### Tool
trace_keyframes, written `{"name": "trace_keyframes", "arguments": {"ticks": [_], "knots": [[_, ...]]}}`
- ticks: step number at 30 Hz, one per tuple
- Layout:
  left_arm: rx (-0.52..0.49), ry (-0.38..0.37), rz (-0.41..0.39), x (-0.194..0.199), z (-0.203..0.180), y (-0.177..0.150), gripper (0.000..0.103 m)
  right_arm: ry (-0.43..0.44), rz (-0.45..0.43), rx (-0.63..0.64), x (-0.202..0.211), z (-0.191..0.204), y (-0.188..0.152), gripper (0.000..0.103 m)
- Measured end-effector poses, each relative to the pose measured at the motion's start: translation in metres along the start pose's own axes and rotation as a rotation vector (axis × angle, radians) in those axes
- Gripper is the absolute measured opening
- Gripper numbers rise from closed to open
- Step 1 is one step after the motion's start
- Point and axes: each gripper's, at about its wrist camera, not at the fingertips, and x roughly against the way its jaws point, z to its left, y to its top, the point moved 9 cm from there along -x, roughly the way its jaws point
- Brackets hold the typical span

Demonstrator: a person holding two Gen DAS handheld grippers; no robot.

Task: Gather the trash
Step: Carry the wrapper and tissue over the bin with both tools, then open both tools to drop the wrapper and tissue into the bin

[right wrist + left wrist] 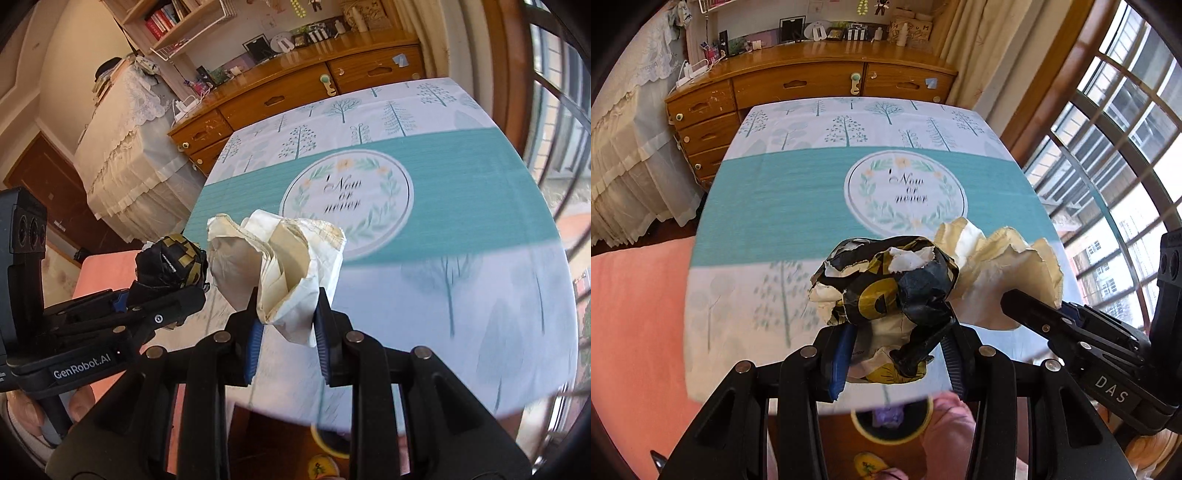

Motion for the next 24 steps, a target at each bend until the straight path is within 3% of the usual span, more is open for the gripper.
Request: {"name": "trace_keyframes", "arguments": {"ticks": [6, 11, 17, 24], "knots": [[-0.021, 0.005, 0.020, 0.038, 0.012, -0.088, 0.043, -0.036, 0.048, 0.001, 0.041, 0.030, -0.093, 0.022], [-0.011, 0.005, 0.060, 0.033, 0.009, -0.147, 0.043, -0.070, 0.142, 0.016, 0.056, 0.037, -0.162, 0.022], [0.028, -0.001, 0.107, -0.017, 0.003, -0.200, 0.045, -0.130, 0.241, -0.005, 0.033, 0.007, -0.222, 0.022], [0.144, 0.048, 0.197, -0.129, 0.024, -0.276, 0.045, -0.198, 0.389, -0.061, -0.045, -0.056, -0.313, 0.022]]}}
